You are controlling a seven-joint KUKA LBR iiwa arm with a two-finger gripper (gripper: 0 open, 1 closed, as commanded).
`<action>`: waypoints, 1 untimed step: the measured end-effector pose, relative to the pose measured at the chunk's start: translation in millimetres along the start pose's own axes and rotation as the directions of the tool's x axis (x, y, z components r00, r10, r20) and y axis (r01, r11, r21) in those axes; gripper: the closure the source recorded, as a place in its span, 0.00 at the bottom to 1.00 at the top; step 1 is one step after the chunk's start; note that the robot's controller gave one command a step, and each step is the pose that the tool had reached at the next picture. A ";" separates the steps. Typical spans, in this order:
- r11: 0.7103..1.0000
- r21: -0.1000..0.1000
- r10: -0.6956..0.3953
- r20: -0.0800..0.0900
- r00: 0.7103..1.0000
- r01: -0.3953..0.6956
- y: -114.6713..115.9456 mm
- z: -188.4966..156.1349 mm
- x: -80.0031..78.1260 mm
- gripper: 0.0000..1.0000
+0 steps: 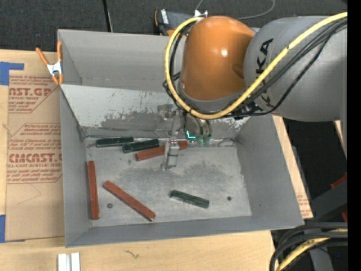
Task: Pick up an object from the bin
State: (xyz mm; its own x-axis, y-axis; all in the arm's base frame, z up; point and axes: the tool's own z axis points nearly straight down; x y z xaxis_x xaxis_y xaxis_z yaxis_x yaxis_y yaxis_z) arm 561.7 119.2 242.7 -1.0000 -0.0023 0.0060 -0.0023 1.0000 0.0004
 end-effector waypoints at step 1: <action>0.990 0.001 -0.142 0.000 0.990 0.142 -8.9 156.3 5.3 0.00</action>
Offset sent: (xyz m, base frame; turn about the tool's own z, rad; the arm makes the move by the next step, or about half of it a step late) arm -0.0042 -0.0091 -0.1510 -0.1412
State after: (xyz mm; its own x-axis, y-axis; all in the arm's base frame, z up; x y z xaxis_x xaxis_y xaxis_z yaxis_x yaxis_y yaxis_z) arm 555.5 110.3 86.5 -0.9895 -0.1445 0.0062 -0.1445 0.9895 -0.0003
